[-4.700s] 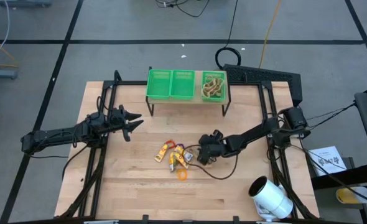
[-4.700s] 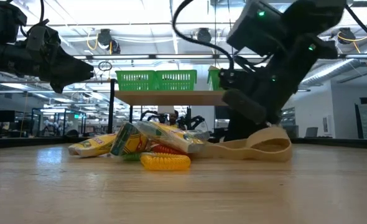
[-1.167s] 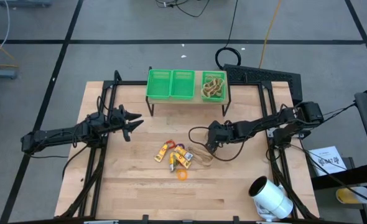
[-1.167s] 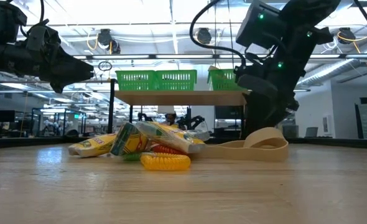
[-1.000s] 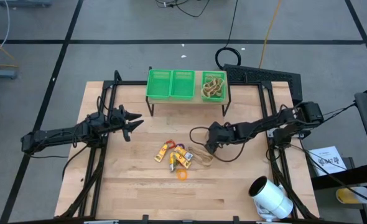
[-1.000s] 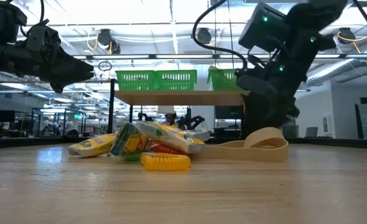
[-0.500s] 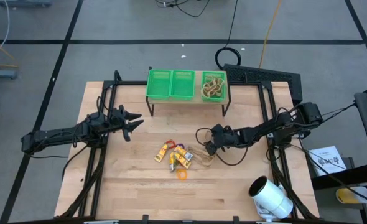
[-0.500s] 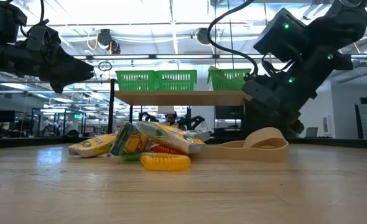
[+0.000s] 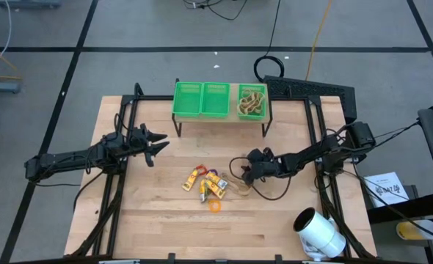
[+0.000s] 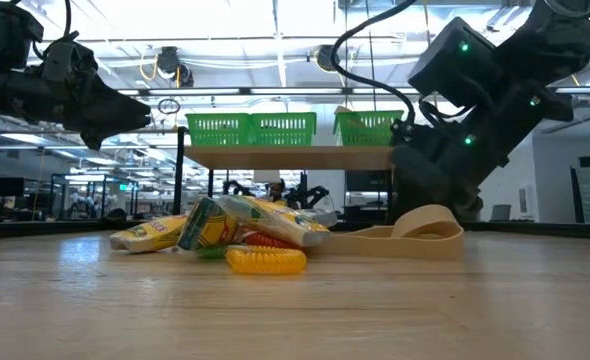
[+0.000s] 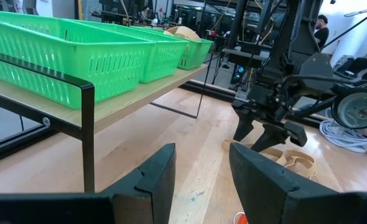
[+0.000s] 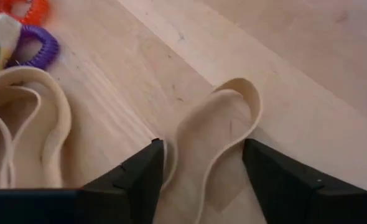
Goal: Pick & Place Office Desk Supplies
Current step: Put the brown rubber band into the right green bin on the shelf
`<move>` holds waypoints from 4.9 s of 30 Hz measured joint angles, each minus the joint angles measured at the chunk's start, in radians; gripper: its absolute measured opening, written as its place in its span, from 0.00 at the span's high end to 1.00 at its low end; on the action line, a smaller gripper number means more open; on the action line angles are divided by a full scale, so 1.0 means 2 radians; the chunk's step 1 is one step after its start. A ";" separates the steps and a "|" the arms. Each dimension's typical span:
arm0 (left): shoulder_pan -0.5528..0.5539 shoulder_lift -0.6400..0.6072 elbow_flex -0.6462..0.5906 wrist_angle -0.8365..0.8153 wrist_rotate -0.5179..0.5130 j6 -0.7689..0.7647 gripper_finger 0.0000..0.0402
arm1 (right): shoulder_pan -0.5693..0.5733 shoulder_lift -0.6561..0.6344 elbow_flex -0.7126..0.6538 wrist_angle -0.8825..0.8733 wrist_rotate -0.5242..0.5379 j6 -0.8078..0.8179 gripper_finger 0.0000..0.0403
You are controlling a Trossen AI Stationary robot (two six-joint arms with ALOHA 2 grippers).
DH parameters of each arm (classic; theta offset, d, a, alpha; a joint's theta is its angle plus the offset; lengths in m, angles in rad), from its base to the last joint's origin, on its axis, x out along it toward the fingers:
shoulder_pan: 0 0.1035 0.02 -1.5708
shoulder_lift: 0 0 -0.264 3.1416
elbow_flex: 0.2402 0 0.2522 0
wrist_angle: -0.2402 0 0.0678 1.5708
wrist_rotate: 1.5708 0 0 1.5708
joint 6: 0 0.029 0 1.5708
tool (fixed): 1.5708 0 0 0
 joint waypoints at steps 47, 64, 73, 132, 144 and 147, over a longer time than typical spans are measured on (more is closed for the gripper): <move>0.000 0.000 0.000 0.000 0.000 0.000 0.60 | -0.094 -0.185 -0.001 0.379 -0.052 -0.313 0.99; 0.000 0.000 0.000 -0.001 0.000 0.000 0.60 | -0.256 -0.255 0.130 0.076 -0.050 -0.355 0.99; 0.000 0.000 0.000 0.000 0.000 0.000 0.60 | -0.283 -0.215 0.120 0.057 -0.052 -0.329 0.99; 0.000 0.000 0.000 0.000 0.000 0.000 0.60 | -0.207 -0.212 0.120 0.073 -0.234 -0.366 0.59; 0.000 0.000 0.000 0.000 0.000 0.000 0.60 | -0.006 -0.173 0.120 0.171 -0.262 -0.311 0.60; 0.000 0.000 0.000 0.000 0.000 0.000 0.60 | 0.039 -0.147 0.120 0.230 -0.262 -0.303 0.61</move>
